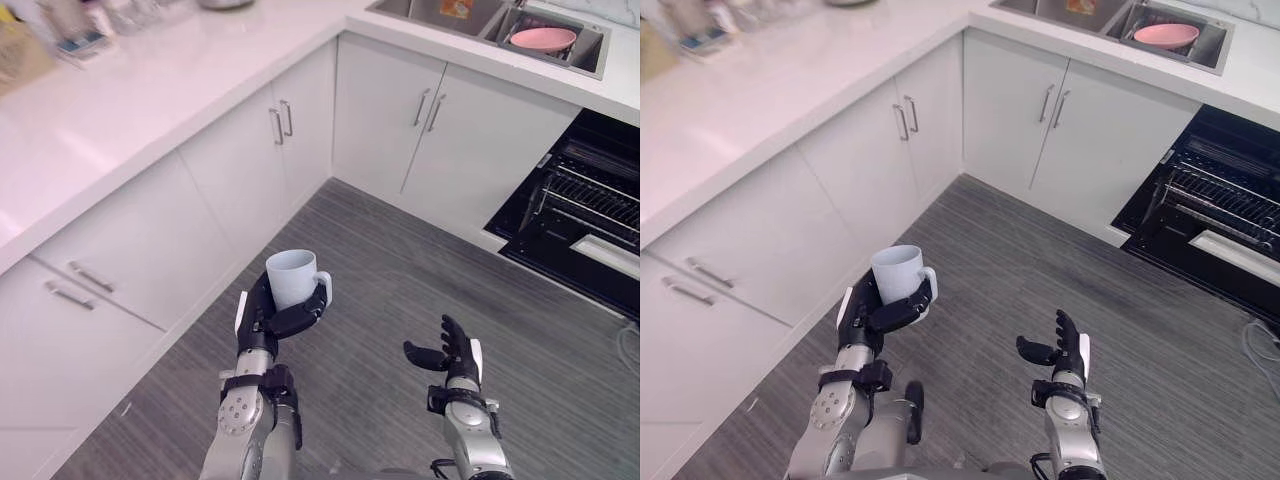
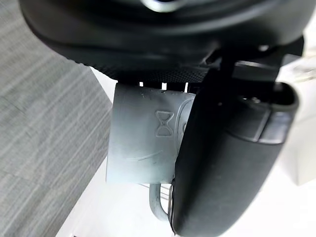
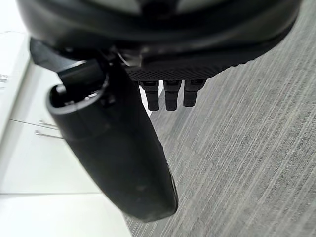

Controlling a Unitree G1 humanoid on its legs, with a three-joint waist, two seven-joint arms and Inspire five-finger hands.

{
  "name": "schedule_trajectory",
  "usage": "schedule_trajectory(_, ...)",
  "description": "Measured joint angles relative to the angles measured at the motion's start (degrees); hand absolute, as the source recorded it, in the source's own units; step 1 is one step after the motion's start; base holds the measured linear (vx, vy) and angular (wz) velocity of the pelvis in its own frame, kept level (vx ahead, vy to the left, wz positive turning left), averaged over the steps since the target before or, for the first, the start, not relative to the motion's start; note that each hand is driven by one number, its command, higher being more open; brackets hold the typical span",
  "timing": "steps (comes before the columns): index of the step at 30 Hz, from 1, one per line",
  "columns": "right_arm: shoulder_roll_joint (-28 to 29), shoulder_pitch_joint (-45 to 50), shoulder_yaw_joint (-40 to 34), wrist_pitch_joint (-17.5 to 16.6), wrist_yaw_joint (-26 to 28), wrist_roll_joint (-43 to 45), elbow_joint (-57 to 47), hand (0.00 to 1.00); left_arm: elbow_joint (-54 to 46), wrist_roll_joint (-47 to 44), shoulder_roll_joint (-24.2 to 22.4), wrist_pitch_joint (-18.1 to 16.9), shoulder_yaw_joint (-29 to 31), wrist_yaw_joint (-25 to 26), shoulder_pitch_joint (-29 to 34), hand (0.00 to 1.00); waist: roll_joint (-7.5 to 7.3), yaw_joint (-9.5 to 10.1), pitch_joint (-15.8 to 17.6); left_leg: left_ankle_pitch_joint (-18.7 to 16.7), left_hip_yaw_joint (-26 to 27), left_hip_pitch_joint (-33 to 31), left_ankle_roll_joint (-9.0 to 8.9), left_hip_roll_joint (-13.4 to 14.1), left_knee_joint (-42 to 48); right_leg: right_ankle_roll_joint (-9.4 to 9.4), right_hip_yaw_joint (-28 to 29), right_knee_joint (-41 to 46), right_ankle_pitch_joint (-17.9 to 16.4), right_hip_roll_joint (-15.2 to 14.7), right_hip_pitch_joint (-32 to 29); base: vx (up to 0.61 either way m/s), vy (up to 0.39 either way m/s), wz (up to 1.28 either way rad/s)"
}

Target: Walk over to the sink, pick up the cup, carry it to the dishwasher, place the cup inside the dishwasher, then close the dishwasher door

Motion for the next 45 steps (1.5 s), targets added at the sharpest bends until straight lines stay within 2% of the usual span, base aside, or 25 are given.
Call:
schedule_trajectory(1, 1.11, -0.35, 0.04, 0.06, 0.06, -0.02, -0.86, 0.90, 0.02, 0.01, 1.24, 0.15, 0.00, 0.12, -0.03, 0.30, -0.37, -0.33, 0.00, -2.53, 1.89, 2.54, 0.83, 0.06, 0.44, 1.74, 0.26, 12.87, 0.85, -1.34, -5.20, 0.40, 0.286, -0.82)
schedule_trajectory(2, 2.05, -0.34, 0.90, 0.08, 0.09, -0.05, -2.68, 0.90, 0.01, 0.03, 2.34, 0.48, 0.01, 0.89, 0.07, 0.30, -0.38, -0.82, 0.02, -4.86, 4.18, 6.25, 1.33, 0.06, 0.29, 1.72, 0.03, 25.06, 0.67, -3.32, -10.44, 0.38, 0.260, -0.92)
schedule_trajectory(5, 3.60, -0.24, 3.44, 0.04, 0.29, -0.09, -7.20, 0.90, -1.57, 0.95, 2.56, 0.48, -0.02, 2.20, 0.40, 0.30, -0.33, -1.61, -0.14, -9.47, 7.72, 14.01, 2.01, 0.78, -1.30, -0.03, -3.95, 33.21, -0.30, -4.58, -18.30, 0.33, 0.178, -0.67)
schedule_trajectory(8, 4.24, -1.38, 5.31, -1.08, 0.70, -0.15, -9.63, 0.90, -2.79, 1.16, 2.73, -0.31, 0.19, 2.26, 0.30, 0.30, -0.98, -2.64, -1.10, -11.83, 10.81, 18.81, 0.89, 0.86, -4.59, -1.70, -11.73, 22.40, -0.32, -4.15, -25.68, 0.33, 0.064, -0.49)
schedule_trajectory(10, 3.73, -2.01, 5.29, -1.11, 0.69, -0.16, -9.57, 0.90, -2.25, 1.23, 3.00, -0.35, 0.11, 2.25, 0.16, 0.30, -1.05, -3.01, -1.74, -11.63, 12.46, 22.24, -1.04, 0.53, -8.07, -3.03, -14.27, 9.50, 3.00, -1.73, -27.81, 0.49, 0.051, -0.35)
schedule_trajectory(11, 2.96, -2.13, 5.23, -1.12, 0.67, -0.17, -9.56, 0.90, -1.41, 1.77, 3.03, -0.40, 0.27, 2.28, -0.05, 0.30, -1.67, -3.80, -2.43, -11.84, 12.75, 24.32, -1.78, -0.38, -10.33, -4.96, -14.83, 1.28, 9.59, -0.09, -28.25, 0.57, 0.029, 0.15)
schedule_trajectory(12, 1.86, -1.84, 4.93, -1.06, 0.58, -0.20, -9.44, 0.90, 0.32, 2.26, 2.74, -0.42, 0.51, 2.40, -0.39, 0.30, -0.76, -5.46, -2.84, -12.42, 11.10, 26.20, -2.87, -0.79, -11.93, -8.79, -14.45, -1.39, 18.63, 0.98, -26.76, 0.69, 0.034, 0.26)
schedule_trajectory(14, 0.63, -1.76, 4.66, -0.45, 0.41, -0.22, -9.57, 0.90, 2.94, 2.26, 1.40, -0.22, 0.63, 2.29, -0.85, 0.30, 2.25, -5.75, -3.32, -12.47, 8.65, 27.20, -4.60, 1.33, -11.61, -9.86, -15.08, 0.19, 17.18, 2.34, -25.82, 0.55, 0.002, 0.08)
schedule_trajectory(16, 0.49, -0.57, 3.86, -0.37, 0.30, -0.16, -11.11, 0.90, 4.83, 2.24, -0.63, 0.04, 1.39, 2.55, -1.06, 0.30, 3.01, -5.91, -3.04, -9.29, 4.92, 25.99, -7.39, 2.94, -1.23, -10.20, -16.08, 0.66, 13.35, 3.33, -21.59, 0.57, -0.087, -0.07)
schedule_trajectory(17, 0.69, 1.48, 4.26, -0.34, 0.16, -0.11, -14.49, 0.90, 4.56, 2.25, -1.76, 0.04, 1.48, 2.55, -0.06, 0.30, 3.87, -5.40, -2.67, -3.54, 3.83, 22.60, -7.09, 5.69, 12.40, -10.80, -15.97, -2.54, 12.60, 5.31, -15.98, 0.55, -0.103, -0.13)
schedule_trajectory(18, 0.89, 2.58, 4.86, -0.37, -0.02, -0.07, -16.89, 0.90, 4.22, 2.25, -1.81, 0.00, 1.49, 2.53, 0.57, 0.30, 4.19, -5.05, -2.69, -1.98, 3.05, 20.24, -7.10, 7.15, 19.26, -10.89, -15.07, -4.76, 12.52, 6.17, -13.22, 0.61, -0.023, -0.49)
schedule_trajectory(20, 1.83, 4.00, 5.50, -1.72, -0.84, -0.01, -24.22, 0.90, 2.45, 2.25, -1.99, -0.54, 1.25, 2.40, 1.93, 0.30, 4.75, -3.76, -3.05, -3.65, 2.54, 12.25, -6.83, 9.70, 32.96, -10.67, -11.58, -10.09, 12.37, 7.94, -6.75, 0.50, 0.046, -0.70)
schedule_trajectory(22, 2.24, 2.63, 5.72, -4.45, -0.84, 0.07, -26.78, 0.90, 2.19, 2.24, -1.95, -0.80, 1.40, 2.09, 1.89, 0.30, 4.67, -2.73, -3.09, -6.65, 2.16, 4.97, -4.39, 9.51, 30.62, -10.60, -7.67, -13.43, 12.33, 7.50, -2.52, 0.40, 0.100, -0.82)
schedule_trajectory(24, 2.26, 1.68, 6.05, -4.54, -0.68, 1.04, -26.76, 0.90, 2.20, 2.25, -1.91, -0.79, 1.65, 2.11, 1.91, 0.30, 4.24, -2.14, -2.82, -7.75, 1.04, 2.33, -3.53, 8.16, 23.95, -9.49, -4.96, -14.21, 11.65, 6.28, -0.66, 0.31, 0.182, -0.71)
schedule_trajectory(26, 1.85, 1.62, 6.04, -4.60, -0.65, 1.44, -26.05, 0.90, 2.21, 2.26, -1.91, -0.77, 1.95, 2.12, 1.93, 0.30, 3.73, -2.22, -2.50, -6.71, -5.26, 1.22, -4.92, 2.94, 8.01, -6.70, -2.08, -13.91, 9.52, 3.47, 1.25, 0.36, 0.307, -0.63)
schedule_trajectory(27, 1.40, 1.59, 6.06, -4.62, -0.49, 2.13, -25.47, 0.90, 2.18, 2.27, -1.95, -0.78, 2.16, 2.14, 1.92, 0.30, 3.82, -2.21, -2.53, -5.02, -9.39, 1.71, -5.73, 1.10, -0.09, -5.25, -0.55, -13.31, 8.20, 2.80, 1.33, 0.31, 0.347, -0.75)
schedule_trajectory(28, 0.71, 1.60, 6.18, -4.64, 0.05, 3.07, -24.20, 0.90, 2.23, 2.28, -1.94, -0.78, 2.61, 2.23, 1.85, 0.30, 5.30, -2.20, -3.07, 1.42, -12.78, 3.19, -7.44, 0.43, -8.14, -3.04, 1.51, -12.21, 6.12, 2.49, 1.44, 0.38, 0.444, -0.98)
schedule_trajectory(29, 1.29, 1.69, 6.72, -4.36, 0.52, 3.71, -22.00, 0.90, 2.28, 2.27, -0.93, -0.73, 3.15, 2.59, 1.91, 0.30, 3.95, -2.05, -3.00, 5.16, -11.77, 5.41, -5.11, -1.19, -8.51, -2.54, 3.89, -11.15, 4.54, 0.95, 2.06, 0.39, 0.439, -0.85)
schedule_trajectory(30, 2.01, 2.18, 7.40, -3.80, 0.76, 4.75, -21.97, 0.90, 1.97, 2.27, 0.36, -0.74, 3.60, 3.09, 1.76, 0.30, 2.30, -2.48, -3.30, 3.50, -10.59, 5.30, -3.83, -2.59, -7.44, -1.73, 4.75, -10.82, 3.79, -1.03, 2.09, 0.34, 0.342, -0.59)
schedule_trajectory(34, 2.27, 2.53, 11.37, -3.78, 2.56, 5.71, -25.24, 0.90, 0.50, 2.29, 1.00, -0.67, 3.96, 3.88, 1.62, 0.30, 1.91, -1.85, -3.17, -4.33, -2.86, 6.08, -0.70, -1.98, 0.93, 1.80, 7.69, -1.88, 1.55, -3.56, -1.27, 0.29, 0.275, -0.91)
schedule_trajectory(36, 3.32, 2.49, 14.08, -3.87, 3.78, 5.70, -28.31, 0.90, -1.45, 2.29, 1.32, -0.64, 3.68, 3.95, 1.86, 0.30, 1.49, -1.67, -3.23, -5.58, 1.89, 10.46, 0.65, -2.22, -1.22, 3.88, 3.81, 14.21, 1.53, -7.10, -9.32, 0.23, 0.189, -1.03)
schedule_trajectory(39, 4.29, 1.77, 15.37, -4.13, 5.27, 5.66, -29.05, 0.90, -3.32, 2.59, 1.32, -0.99, 3.14, 4.90, 2.07, 0.30, 1.48, -2.12, -3.29, -6.35, 6.57, 17.62, 1.01, -2.02, -6.00, 1.50, -5.84, 23.58, 0.20, -10.87, -14.91, 0.20, 0.097, -0.84)
schedule_trajectory(42, 4.18, -1.00, 16.43, -4.49, 6.57, 5.71, -27.55, 0.90, -2.80, 3.34, 1.42, -2.55, 5.05, 5.16, 2.07, 0.30, 1.13, -2.38, -3.82, -7.06, 12.59, 21.44, -0.65, 0.06, -9.56, -2.31, -19.37, 16.34, -0.10, -11.21, -20.26, 0.19, -0.053, -1.05)
schedule_trajectory(44, 4.17, -3.12, 16.33, -4.80, 6.94, 5.80, -25.74, 0.90, -0.96, 3.35, 1.79, -2.61, 7.26, 5.33, 1.80, 0.30, -0.19, -2.61, -4.52, -8.42, 14.87, 21.92, -2.53, 0.20, -8.47, -6.64, -24.84, 4.54, 9.75, -9.51, -20.27, 0.19, -0.071, -0.83)
schedule_trajectory(45, 2.31, -3.80, 16.08, -5.08, 6.96, 6.53, -24.40, 0.90, 2.70, 3.38, 0.70, -2.26, 7.62, 5.59, 0.63, 0.30, 2.44, -3.04, -4.21, -9.03, 13.95, 22.34, -3.20, 2.39, -8.14, -7.14, -25.63, 1.14, 11.01, -6.27, -18.06, 0.20, -0.044, -0.50)
